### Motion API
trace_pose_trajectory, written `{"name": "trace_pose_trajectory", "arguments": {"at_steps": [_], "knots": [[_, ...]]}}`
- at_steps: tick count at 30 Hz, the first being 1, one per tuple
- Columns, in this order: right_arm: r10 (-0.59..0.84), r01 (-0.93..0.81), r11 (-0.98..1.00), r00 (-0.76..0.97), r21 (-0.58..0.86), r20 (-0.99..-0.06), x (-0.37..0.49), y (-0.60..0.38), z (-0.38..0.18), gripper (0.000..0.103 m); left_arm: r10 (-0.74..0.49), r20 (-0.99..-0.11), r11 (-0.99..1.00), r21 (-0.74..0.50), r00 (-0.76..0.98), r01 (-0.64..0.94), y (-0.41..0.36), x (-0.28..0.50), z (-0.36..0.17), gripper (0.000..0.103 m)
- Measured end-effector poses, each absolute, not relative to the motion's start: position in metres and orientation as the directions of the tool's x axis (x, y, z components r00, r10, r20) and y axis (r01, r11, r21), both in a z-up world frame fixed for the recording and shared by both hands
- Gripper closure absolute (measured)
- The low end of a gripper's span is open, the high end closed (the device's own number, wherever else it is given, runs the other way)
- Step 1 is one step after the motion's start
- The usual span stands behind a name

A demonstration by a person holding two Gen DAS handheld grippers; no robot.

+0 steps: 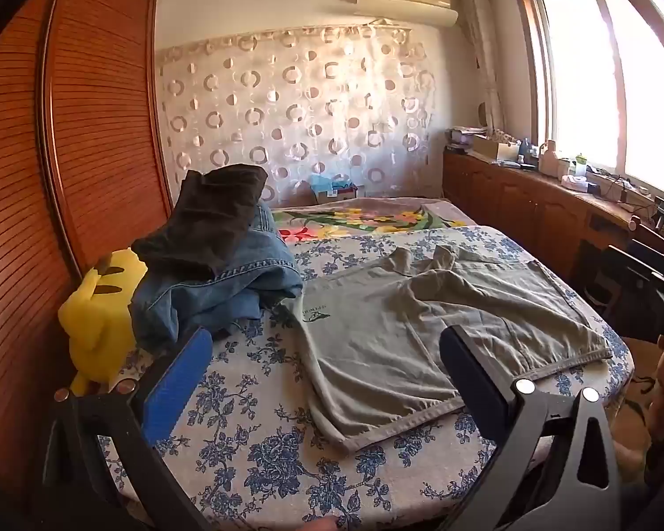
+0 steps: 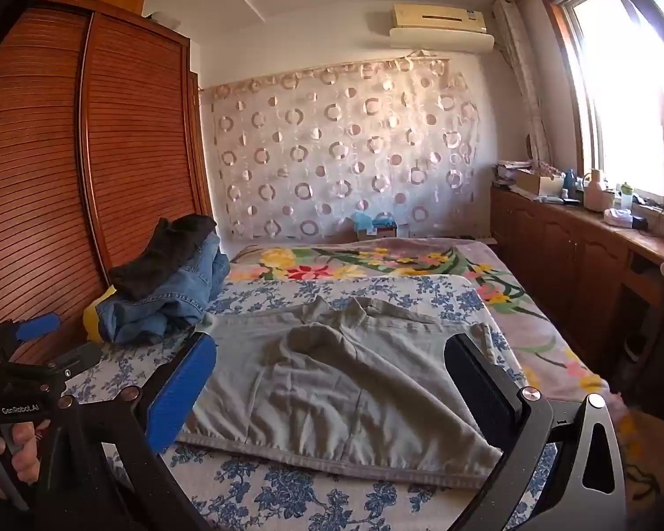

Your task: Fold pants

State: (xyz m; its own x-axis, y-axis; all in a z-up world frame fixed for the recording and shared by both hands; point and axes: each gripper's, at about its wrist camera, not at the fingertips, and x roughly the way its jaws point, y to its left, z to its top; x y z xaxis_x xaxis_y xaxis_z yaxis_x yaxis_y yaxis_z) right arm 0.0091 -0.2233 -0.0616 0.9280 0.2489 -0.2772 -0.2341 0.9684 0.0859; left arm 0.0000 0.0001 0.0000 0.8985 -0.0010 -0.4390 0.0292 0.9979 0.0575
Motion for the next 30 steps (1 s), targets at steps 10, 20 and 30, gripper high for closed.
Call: {"name": "trace_pose_trajectory", "arguments": {"at_steps": [10,20,30], "knots": [[0.252,-0.238,0.968,0.926,0.086,-0.281,0.0090,-0.2244,-0.0610,0.000,-0.001,-0.444,0.998,0.050,0.896,0.026,-0.0036,0.0027,0.0011,0.000],[0.249,-0.236,0.969,0.927,0.078,-0.281,0.0081,-0.2197,-0.0622,0.000,-0.003,-0.436,0.999,0.043,0.900,0.025,0.0006,-0.0035,0.0002,0.000],[0.249,-0.238,0.969,0.928,0.072,-0.278,0.0067,-0.2185,-0.0624,0.000,-0.003,-0.438,0.999,0.031,0.899,0.018,0.0048,-0.0011,-0.0015,0.000]]}}
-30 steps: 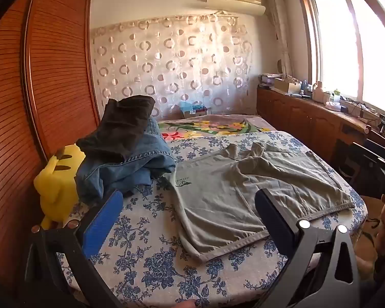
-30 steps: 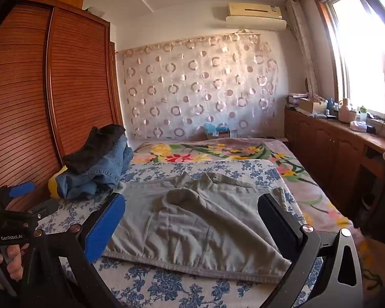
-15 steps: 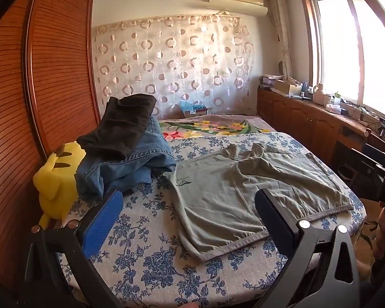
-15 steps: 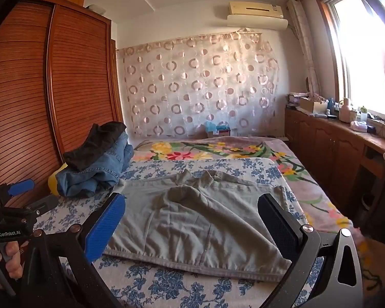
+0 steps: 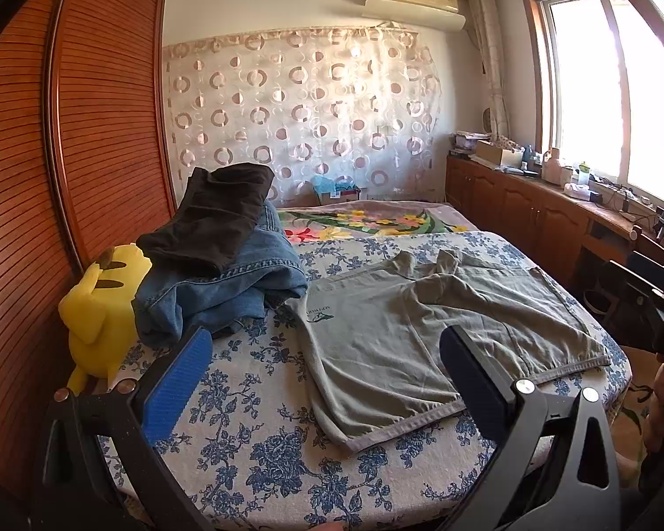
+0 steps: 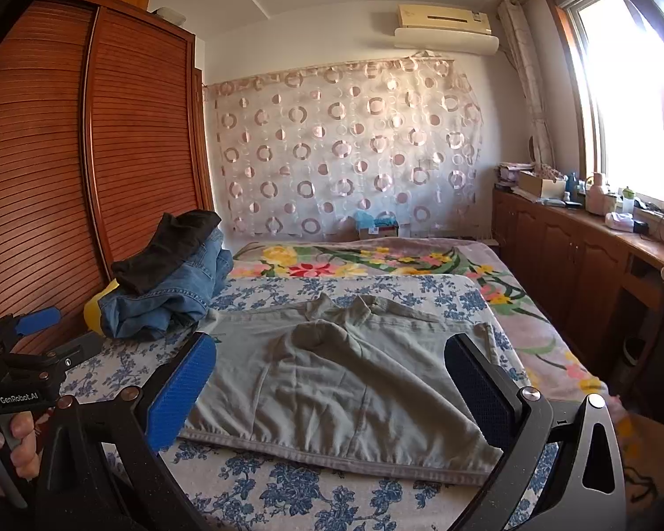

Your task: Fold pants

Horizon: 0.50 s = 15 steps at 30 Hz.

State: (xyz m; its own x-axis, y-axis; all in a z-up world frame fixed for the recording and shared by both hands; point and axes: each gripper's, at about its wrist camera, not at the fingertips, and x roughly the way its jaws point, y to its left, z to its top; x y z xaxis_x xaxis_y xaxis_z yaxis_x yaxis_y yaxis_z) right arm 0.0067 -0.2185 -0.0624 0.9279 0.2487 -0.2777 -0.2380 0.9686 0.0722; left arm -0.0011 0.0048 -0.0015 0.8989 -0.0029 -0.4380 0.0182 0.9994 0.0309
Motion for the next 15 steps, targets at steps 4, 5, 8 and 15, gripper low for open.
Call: {"name": "trace_pose_trajectory", "arguments": {"at_steps": [4,5,8,15], "knots": [[0.246,-0.235,0.969,0.929,0.072,-0.277,0.0067,-0.2179,-0.0623,0.000,-0.003,-0.434,0.999,0.029,0.901,0.017,0.0055,-0.0019,0.0006,0.000],[0.246,-0.235,0.969,0.929,0.071,-0.277,0.0066,-0.2178,-0.0622,0.000,-0.003,-0.433,0.999,0.030,0.901,0.017,0.0054,-0.0020,0.0007,0.000],[0.246,-0.235,0.969,0.929,0.071,-0.276,0.0066,-0.2178,-0.0621,0.000,-0.004,-0.434,0.999,0.028,0.901,0.018,0.0057,-0.0021,0.0013,0.000],[0.248,-0.237,0.969,0.929,0.072,-0.274,0.0057,-0.2174,-0.0620,0.000,-0.003,-0.433,0.999,0.028,0.902,0.017,0.0057,-0.0026,0.0011,0.000]]}}
